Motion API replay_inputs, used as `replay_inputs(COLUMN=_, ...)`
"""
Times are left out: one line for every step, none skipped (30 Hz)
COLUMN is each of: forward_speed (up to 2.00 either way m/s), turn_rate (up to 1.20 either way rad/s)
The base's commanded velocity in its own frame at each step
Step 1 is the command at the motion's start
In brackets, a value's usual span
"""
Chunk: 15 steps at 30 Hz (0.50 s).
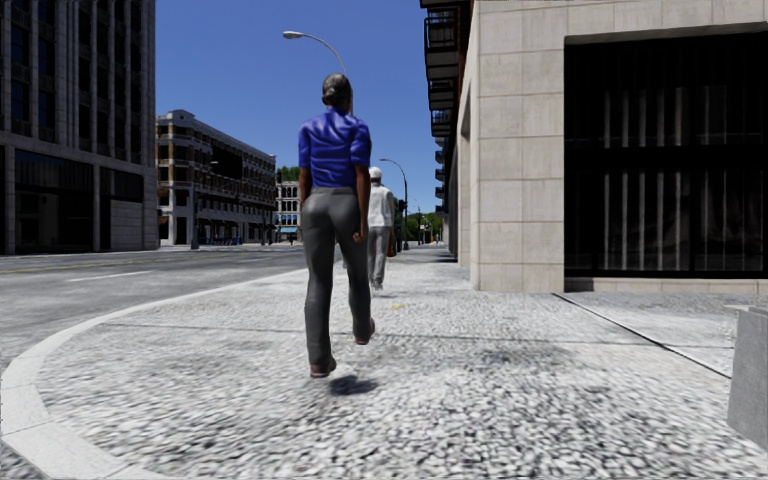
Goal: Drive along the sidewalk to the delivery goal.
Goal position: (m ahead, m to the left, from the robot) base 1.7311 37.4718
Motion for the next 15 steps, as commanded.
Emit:
replay_inputs(forward_speed=1.45, turn_rate=0.0)
replay_inputs(forward_speed=1.45, turn_rate=0.0)
replay_inputs(forward_speed=1.45, turn_rate=0.0)
replay_inputs(forward_speed=1.39, turn_rate=0.0)
replay_inputs(forward_speed=1.39, turn_rate=0.0)
replay_inputs(forward_speed=1.32, turn_rate=0.0)
replay_inputs(forward_speed=1.23, turn_rate=0.0)
replay_inputs(forward_speed=1.19, turn_rate=0.0)
replay_inputs(forward_speed=1.19, turn_rate=0.0)
replay_inputs(forward_speed=1.17, turn_rate=0.0)
replay_inputs(forward_speed=1.17, turn_rate=0.0)
replay_inputs(forward_speed=1.17, turn_rate=0.0)
replay_inputs(forward_speed=1.16, turn_rate=0.0)
replay_inputs(forward_speed=1.16, turn_rate=0.0)
replay_inputs(forward_speed=1.16, turn_rate=0.0)
